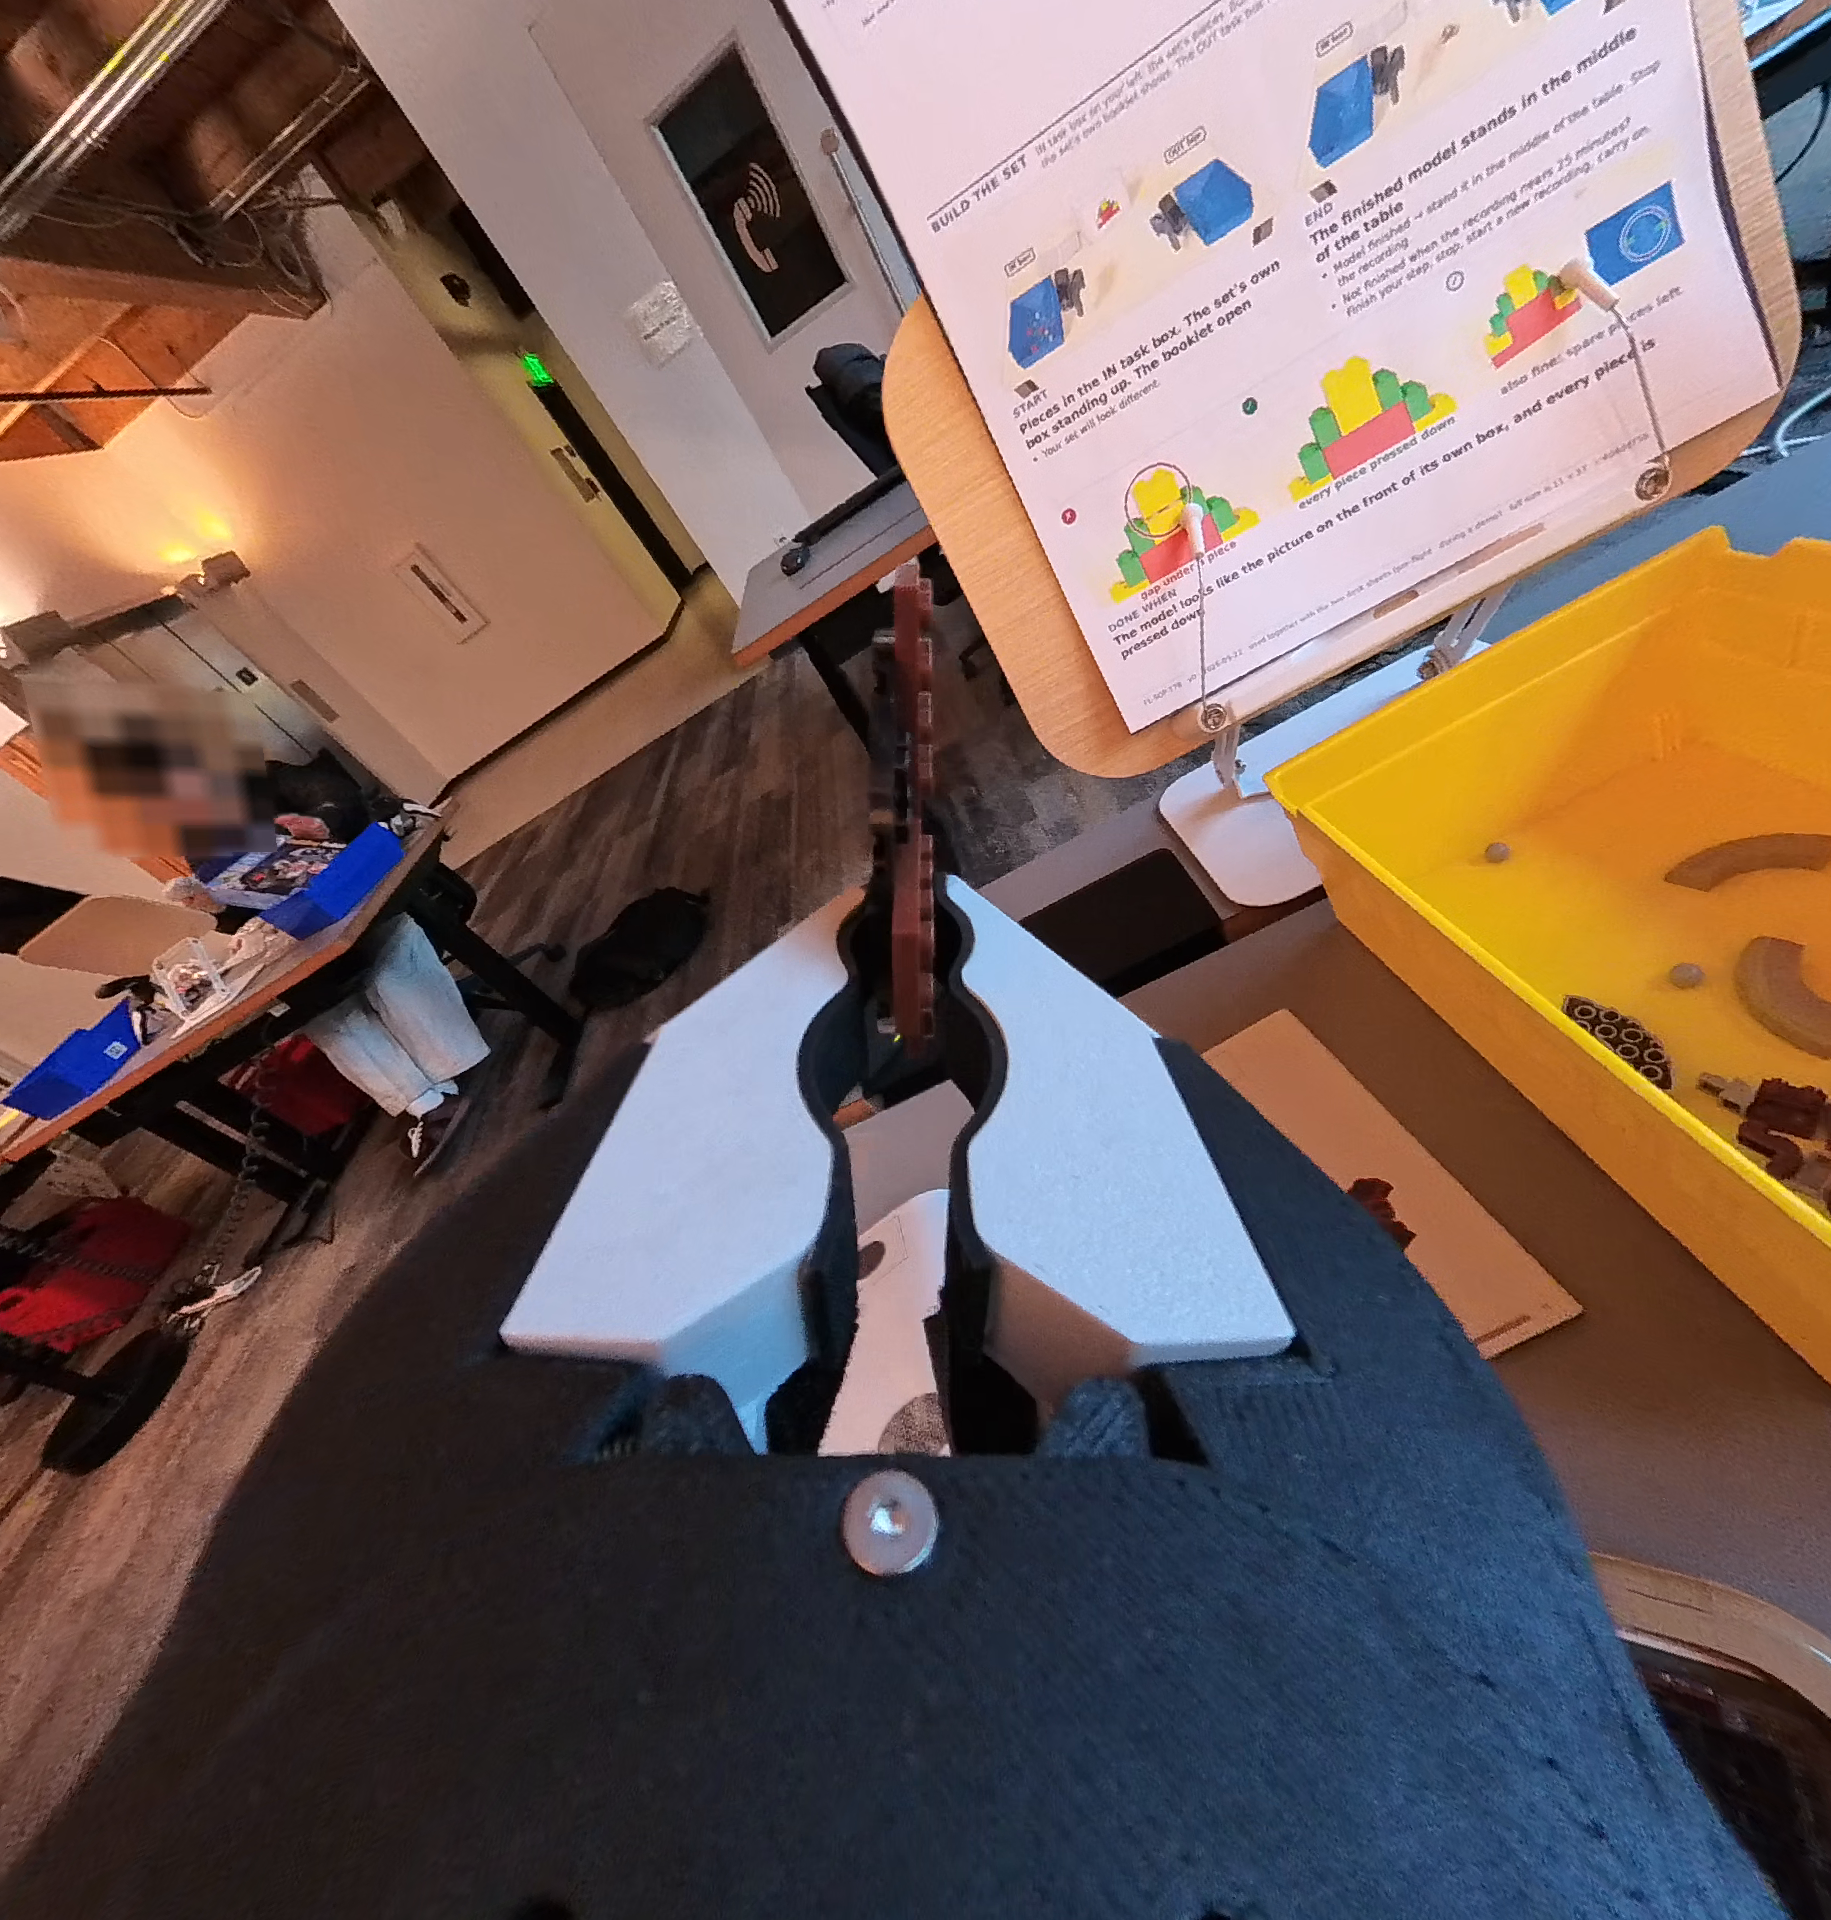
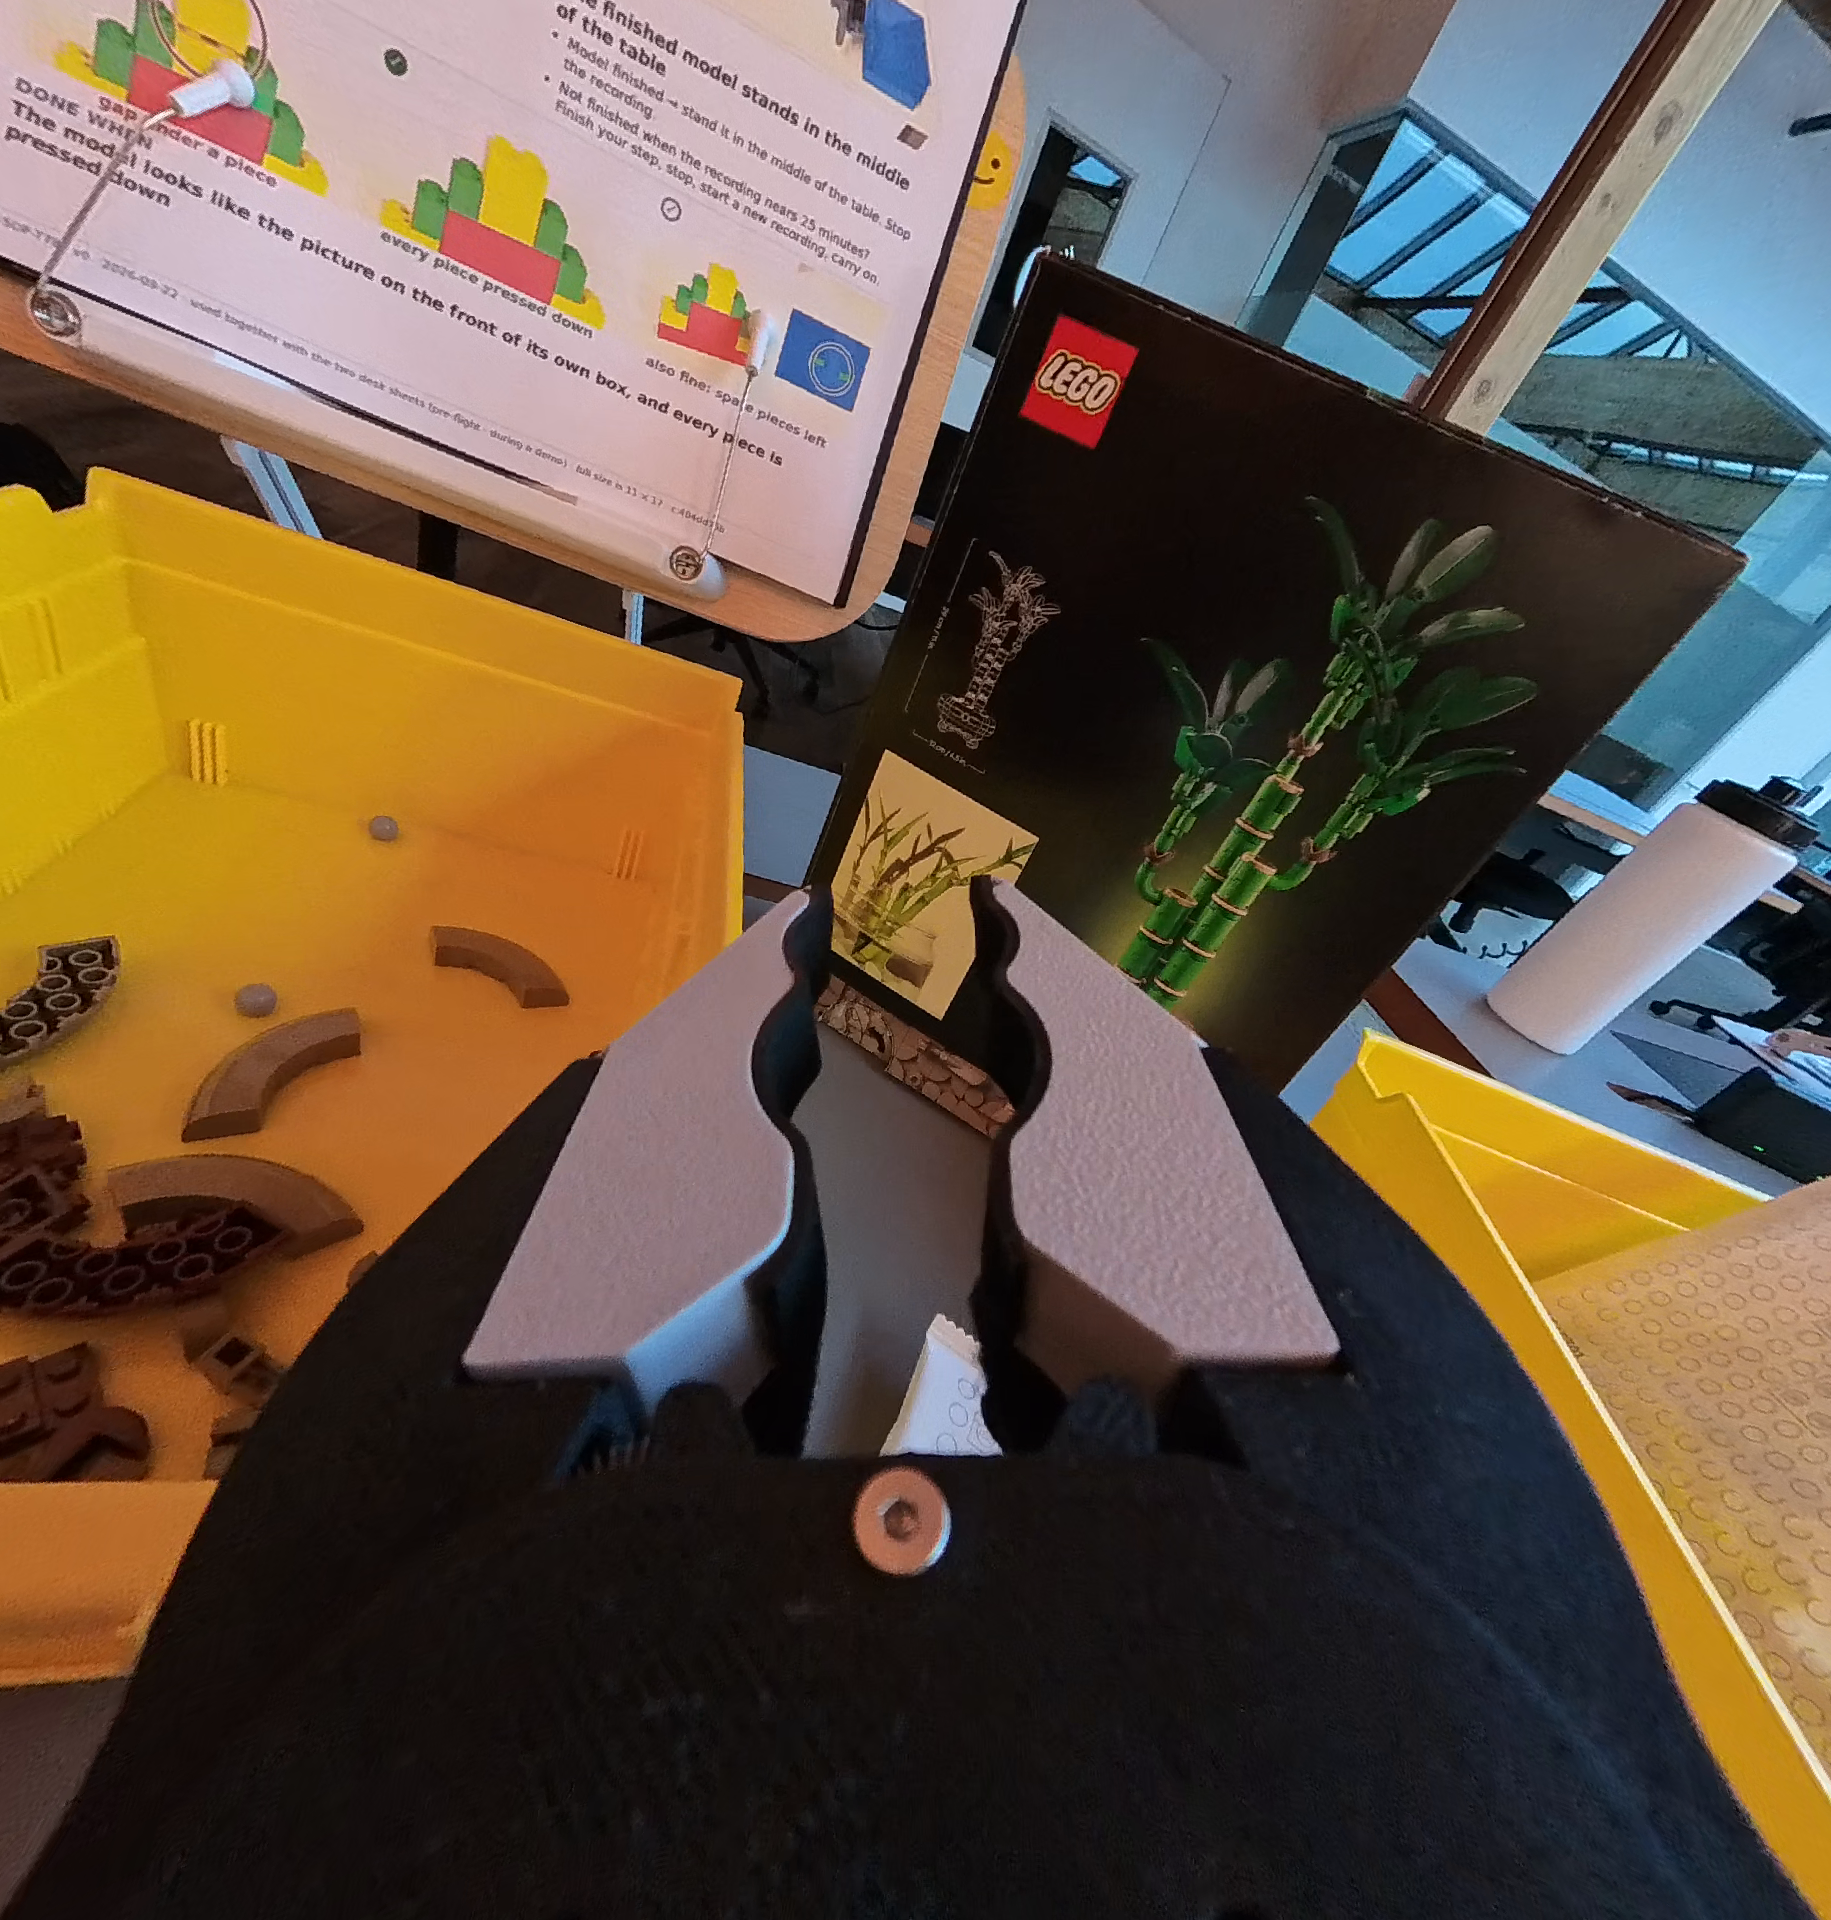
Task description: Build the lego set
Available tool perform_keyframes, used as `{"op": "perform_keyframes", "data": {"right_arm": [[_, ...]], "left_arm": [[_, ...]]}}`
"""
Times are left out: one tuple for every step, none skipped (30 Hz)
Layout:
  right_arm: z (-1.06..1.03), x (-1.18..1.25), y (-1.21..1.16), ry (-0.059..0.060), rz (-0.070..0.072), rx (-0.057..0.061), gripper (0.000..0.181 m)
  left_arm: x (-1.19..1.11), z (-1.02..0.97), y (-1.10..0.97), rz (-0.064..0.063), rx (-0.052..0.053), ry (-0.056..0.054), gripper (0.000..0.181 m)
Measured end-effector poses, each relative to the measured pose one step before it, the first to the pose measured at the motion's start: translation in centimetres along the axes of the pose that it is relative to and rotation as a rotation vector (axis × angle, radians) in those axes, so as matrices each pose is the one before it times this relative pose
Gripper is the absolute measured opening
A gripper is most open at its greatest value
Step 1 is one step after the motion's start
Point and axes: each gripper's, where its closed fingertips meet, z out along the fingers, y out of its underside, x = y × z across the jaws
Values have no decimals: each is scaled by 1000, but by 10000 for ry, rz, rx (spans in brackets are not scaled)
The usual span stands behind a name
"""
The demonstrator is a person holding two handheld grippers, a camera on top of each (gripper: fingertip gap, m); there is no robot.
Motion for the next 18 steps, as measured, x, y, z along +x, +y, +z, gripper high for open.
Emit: {"op": "perform_keyframes", "data": {"right_arm": [[24,0,22,-13,29,-5,25],[24,15,55,0,15,-17,25],[21,2,57,-1,-3,-18,26],[24,-5,43,-4,-10,-18,26],[14,-16,21,-1,-5,-5,26],[4,2,2,1,-6,5,25],[-7,10,-10,5,-10,-2,25],[-15,0,-21,2,-6,6,25],[-12,7,-27,7,-5,10,25],[-24,23,-42,8,-7,18,25],[-14,14,-48,6,-6,20,25],[-17,16,-32,9,-7,15,26],[-14,3,-35,0,-9,9,25],[-28,6,-26,-2,-9,12,25],[-44,26,-46,14,-15,17,25],[-35,48,-73,21,-8,34,25],[-31,39,-91,11,9,43,25],[-32,17,-70,4,14,41,25]], "left_arm": [[45,9,-23,41,3,-13,6],[43,13,-4,27,-2,-4,6],[42,13,7,14,-1,2,6],[33,13,-1,6,-4,7,6],[18,-4,-7,5,0,6,6],[11,-8,-7,5,5,-5,6],[-15,-7,-1,14,-4,-12,6],[3,-2,6,15,-6,-8,6],[8,-9,-16,7,5,-3,6],[19,-11,-11,4,2,4,6],[37,15,0,10,-8,7,6],[47,3,11,7,-7,11,6],[77,18,39,8,-26,25,6],[71,38,47,18,-36,22,6],[56,28,45,24,-22,6,6],[29,29,26,22,-11,-5,6],[17,15,14,12,-13,3,6],[1,-1,6,0,-8,-5,6]]}}
